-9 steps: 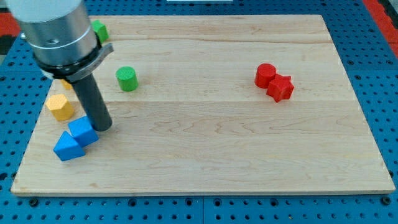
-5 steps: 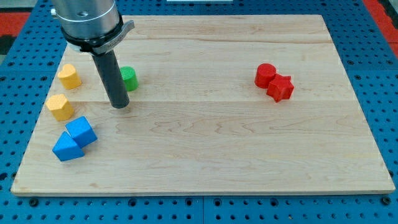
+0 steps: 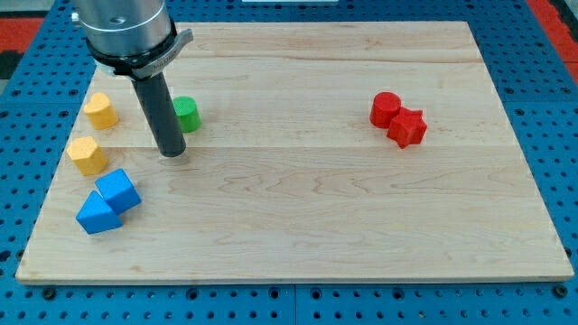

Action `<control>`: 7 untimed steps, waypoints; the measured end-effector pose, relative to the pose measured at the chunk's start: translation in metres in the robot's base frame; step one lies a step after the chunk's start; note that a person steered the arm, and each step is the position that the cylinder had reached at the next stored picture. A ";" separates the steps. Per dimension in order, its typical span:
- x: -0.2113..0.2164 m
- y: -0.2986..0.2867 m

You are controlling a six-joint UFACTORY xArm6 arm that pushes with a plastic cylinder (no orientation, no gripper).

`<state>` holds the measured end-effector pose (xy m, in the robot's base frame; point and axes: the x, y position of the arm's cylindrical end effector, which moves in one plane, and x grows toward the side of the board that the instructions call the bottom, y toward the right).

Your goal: Push the yellow heart towards the top side of the board

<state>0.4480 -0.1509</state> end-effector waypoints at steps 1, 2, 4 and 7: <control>0.000 -0.004; 0.000 -0.008; -0.013 -0.035; -0.099 -0.067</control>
<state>0.3493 -0.2177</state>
